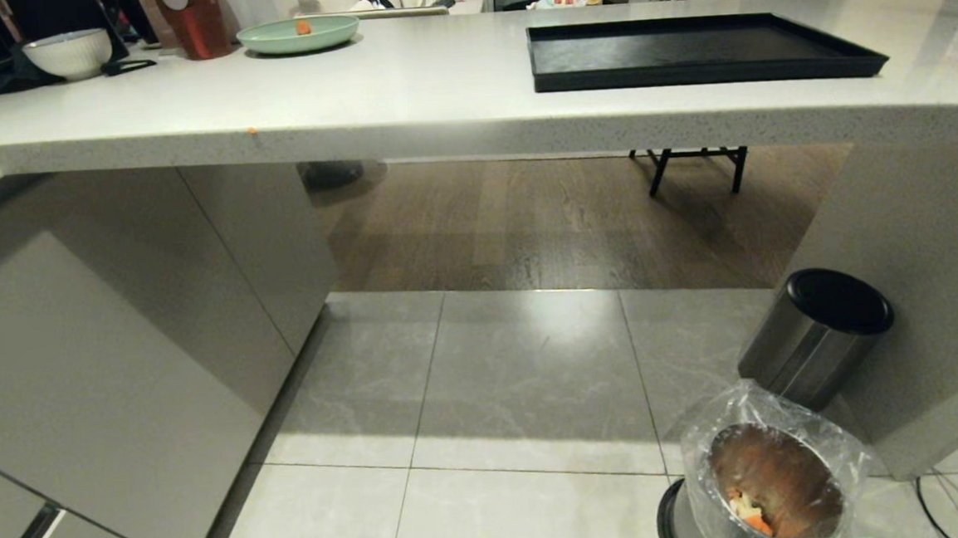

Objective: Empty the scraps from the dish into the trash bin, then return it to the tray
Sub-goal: Move the bowl over the trash can

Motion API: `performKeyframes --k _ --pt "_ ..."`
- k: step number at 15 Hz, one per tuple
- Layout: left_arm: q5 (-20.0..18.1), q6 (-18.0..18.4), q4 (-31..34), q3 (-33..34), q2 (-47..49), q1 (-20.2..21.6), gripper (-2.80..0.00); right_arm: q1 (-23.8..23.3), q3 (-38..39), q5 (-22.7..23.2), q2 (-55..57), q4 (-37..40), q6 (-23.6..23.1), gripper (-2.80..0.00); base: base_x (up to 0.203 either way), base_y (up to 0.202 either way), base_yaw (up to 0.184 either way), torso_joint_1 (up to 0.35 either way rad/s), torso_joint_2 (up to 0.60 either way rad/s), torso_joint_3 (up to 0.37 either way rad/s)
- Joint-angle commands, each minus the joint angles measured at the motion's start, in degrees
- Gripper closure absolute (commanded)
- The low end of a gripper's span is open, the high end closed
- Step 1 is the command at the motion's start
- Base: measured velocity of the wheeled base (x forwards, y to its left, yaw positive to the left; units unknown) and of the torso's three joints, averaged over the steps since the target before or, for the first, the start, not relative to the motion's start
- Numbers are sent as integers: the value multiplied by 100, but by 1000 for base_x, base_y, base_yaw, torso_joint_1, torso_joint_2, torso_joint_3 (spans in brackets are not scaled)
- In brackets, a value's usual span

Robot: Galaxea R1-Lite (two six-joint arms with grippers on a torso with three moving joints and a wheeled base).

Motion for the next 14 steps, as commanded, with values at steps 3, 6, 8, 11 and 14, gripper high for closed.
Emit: performKeyframes --k 3,6,8,11,14 --pt "5 -4 -5 0 6 0 0 2 -2 1 -41 5 3 0 0 0 0 0 0 0" --pt "5 -4 -5 0 6 -8 0 2 7 0 -81 14 3 0 0 0 0 0 0 0" --pt "5 -4 -5 0 5 -1 0 2 16 0 -89 23 3 0 0 0 0 0 0 0" --pt "5 -4 -5 0 6 0 0 2 82 -7 -124 14 -10 0 0 0 0 0 0 0" --pt "5 -4 -5 0 6 0 0 2 121 -9 -133 5 -32 0 0 0 0 0 0 0"
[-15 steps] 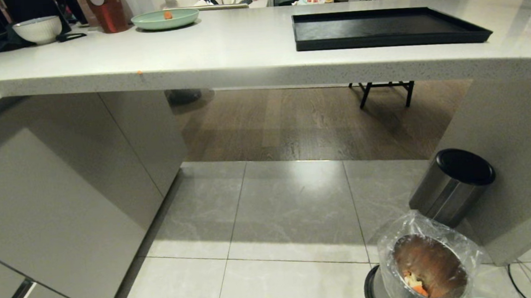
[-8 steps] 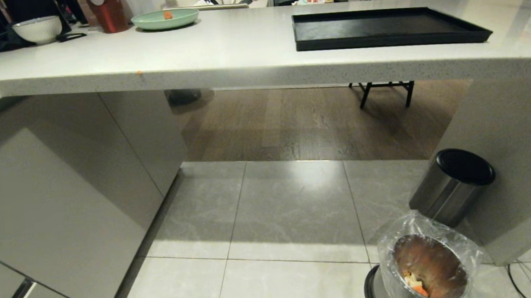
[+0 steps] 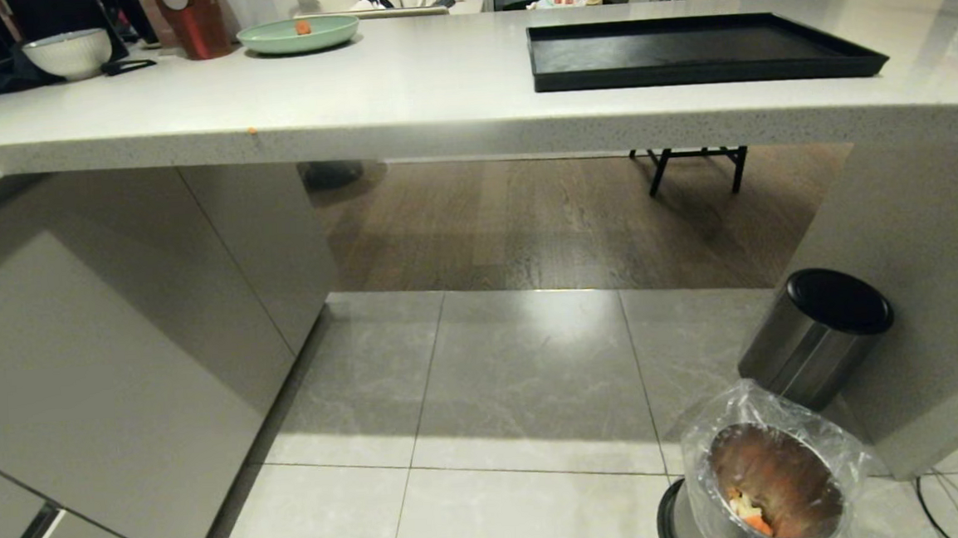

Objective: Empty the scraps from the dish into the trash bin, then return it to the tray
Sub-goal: Move the bowl over the trash can

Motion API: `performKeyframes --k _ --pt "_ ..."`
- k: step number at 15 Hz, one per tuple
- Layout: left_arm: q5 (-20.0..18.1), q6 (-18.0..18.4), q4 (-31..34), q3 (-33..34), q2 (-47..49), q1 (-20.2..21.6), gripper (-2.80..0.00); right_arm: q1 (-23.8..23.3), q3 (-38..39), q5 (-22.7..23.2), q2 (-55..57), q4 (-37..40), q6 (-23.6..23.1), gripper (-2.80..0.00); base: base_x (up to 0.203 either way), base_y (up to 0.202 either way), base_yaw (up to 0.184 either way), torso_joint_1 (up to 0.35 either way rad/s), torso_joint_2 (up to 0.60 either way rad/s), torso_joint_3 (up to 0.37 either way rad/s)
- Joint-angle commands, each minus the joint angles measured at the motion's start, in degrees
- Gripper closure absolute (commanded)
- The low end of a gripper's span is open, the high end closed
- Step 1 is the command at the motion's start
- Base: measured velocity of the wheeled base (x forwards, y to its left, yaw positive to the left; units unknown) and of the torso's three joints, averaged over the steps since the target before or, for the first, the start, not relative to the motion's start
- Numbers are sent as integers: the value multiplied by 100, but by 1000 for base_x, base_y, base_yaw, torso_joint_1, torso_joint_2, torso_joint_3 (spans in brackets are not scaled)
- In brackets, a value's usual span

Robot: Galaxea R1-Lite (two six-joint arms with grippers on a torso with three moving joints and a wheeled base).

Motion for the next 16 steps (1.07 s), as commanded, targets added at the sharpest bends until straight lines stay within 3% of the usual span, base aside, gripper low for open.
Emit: performKeyframes --k 1,16 --pt "0 -4 -5 0 6 -2 0 2 17 2 -11 10 4 0 0 0 0 0 0 0" --pt "0 -4 -5 0 6 -1 0 2 79 2 -3 2 -5 0 0 0 0 0 0 0"
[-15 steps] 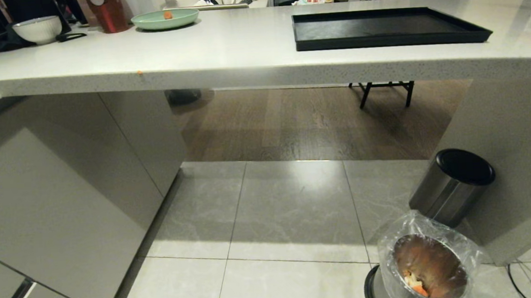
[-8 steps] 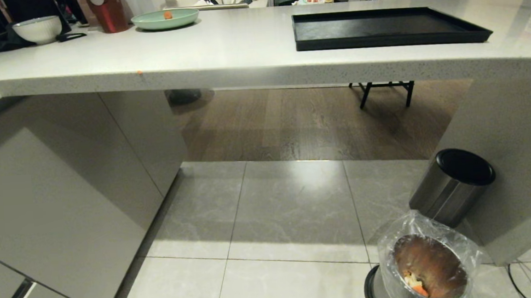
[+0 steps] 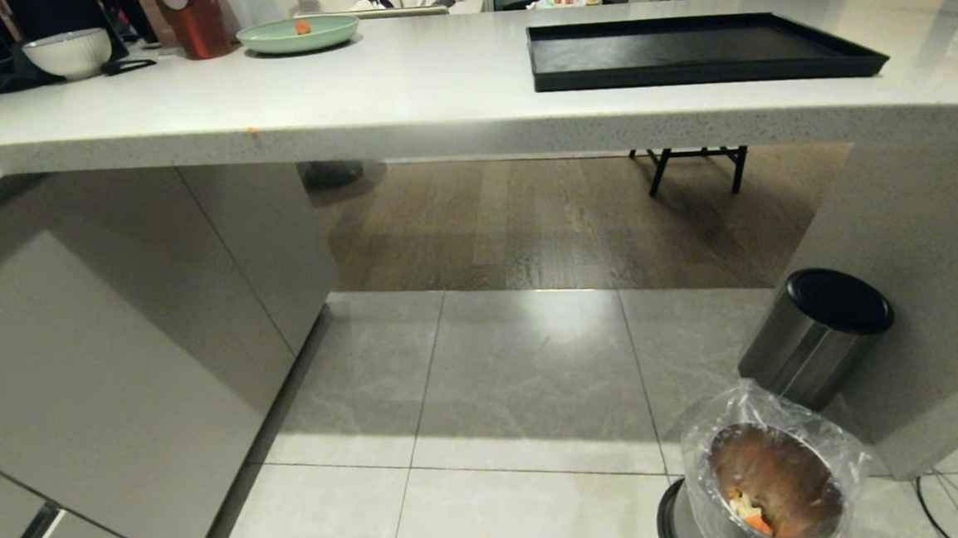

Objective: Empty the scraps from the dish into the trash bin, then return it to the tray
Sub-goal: Move the bowl over the trash can

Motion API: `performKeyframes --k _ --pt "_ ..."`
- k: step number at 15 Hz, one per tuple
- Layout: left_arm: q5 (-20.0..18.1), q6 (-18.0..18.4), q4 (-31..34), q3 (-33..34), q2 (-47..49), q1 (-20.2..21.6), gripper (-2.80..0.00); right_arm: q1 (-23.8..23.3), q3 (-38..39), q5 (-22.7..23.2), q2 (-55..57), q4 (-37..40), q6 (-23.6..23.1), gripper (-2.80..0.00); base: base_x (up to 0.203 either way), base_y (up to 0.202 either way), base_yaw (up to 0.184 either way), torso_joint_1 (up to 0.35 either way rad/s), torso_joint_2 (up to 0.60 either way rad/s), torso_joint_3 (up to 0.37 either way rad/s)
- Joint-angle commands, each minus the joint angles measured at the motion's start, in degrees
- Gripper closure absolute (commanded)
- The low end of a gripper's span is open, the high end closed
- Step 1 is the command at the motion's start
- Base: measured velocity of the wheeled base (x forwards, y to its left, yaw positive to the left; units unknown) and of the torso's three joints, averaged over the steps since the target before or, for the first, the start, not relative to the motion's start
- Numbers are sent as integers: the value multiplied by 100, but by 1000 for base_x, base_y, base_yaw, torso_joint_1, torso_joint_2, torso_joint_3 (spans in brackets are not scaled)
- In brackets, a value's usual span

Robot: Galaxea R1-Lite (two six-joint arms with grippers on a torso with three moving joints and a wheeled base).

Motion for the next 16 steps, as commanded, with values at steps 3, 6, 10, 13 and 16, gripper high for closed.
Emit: performKeyframes --k 3,6,10,13,16 --pt "1 -6 -4 0 6 2 0 -24 28 5 24 -3 10 0 0 0 0 0 0 0" --pt "1 -6 -4 0 -1 2 0 -59 22 -4 41 -3 1 0 0 0 0 0 0 0" --pt "1 -6 -4 0 6 2 0 -68 48 -4 41 -3 1 0 5 8 -81 3 2 4" --pt "1 -6 -4 0 6 2 0 -68 57 -4 41 -3 -8 0 1 7 -178 4 5 3" --pt "1 -6 -4 0 6 2 0 -68 57 -4 50 -3 -8 0 1 10 -171 1 2 0"
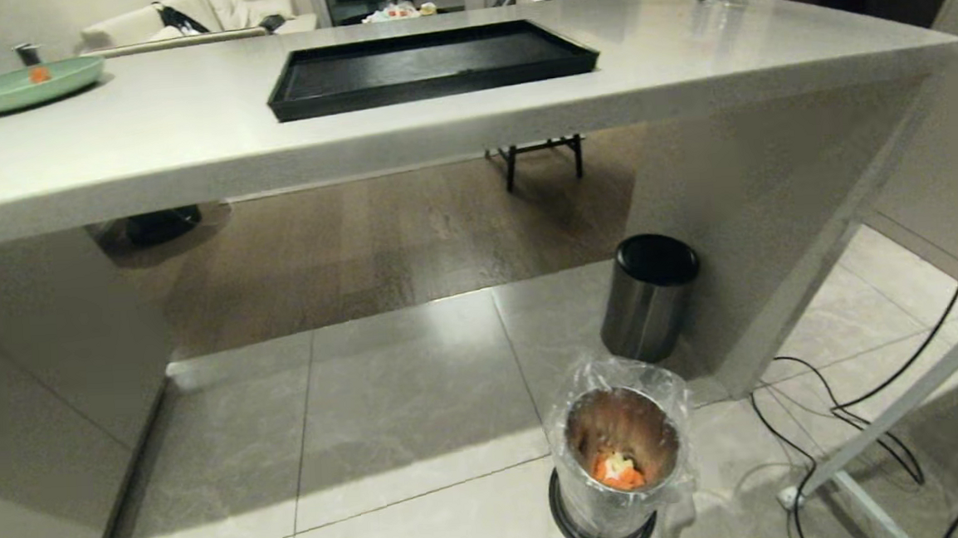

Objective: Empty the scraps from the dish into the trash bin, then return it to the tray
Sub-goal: Move the bowl over the trash can

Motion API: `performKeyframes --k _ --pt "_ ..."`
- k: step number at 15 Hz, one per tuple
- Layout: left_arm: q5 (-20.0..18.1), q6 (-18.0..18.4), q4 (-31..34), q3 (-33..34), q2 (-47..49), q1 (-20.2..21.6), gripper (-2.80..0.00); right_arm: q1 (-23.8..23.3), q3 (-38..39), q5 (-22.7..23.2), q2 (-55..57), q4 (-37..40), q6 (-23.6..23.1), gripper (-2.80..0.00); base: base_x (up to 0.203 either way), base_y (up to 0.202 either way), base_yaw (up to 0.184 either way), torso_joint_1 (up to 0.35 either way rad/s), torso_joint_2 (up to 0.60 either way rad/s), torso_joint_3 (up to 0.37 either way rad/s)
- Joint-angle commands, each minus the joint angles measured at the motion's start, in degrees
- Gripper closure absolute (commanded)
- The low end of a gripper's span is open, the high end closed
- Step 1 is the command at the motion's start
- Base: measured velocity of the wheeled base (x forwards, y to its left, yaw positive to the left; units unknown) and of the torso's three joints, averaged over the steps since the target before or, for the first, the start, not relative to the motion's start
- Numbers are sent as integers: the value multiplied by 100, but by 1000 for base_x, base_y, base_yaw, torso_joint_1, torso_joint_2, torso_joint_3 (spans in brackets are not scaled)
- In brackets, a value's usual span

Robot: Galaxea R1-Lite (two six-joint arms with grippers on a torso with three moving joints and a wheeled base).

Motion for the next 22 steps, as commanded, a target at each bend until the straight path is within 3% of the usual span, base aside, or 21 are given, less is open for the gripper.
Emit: performKeyframes --k 1,4,22 --pt "3 -4 0 0 6 0 0 1 2 5 13 7 3 0 3 8 -165 2 1 2" --pt "3 -4 0 0 6 0 0 1 2 -4 13 16 3 0 0 9 -135 1 2 1" --pt "3 -4 0 0 6 0 0 19 2 -4 13 16 11 0 0 0 0 0 0 0"
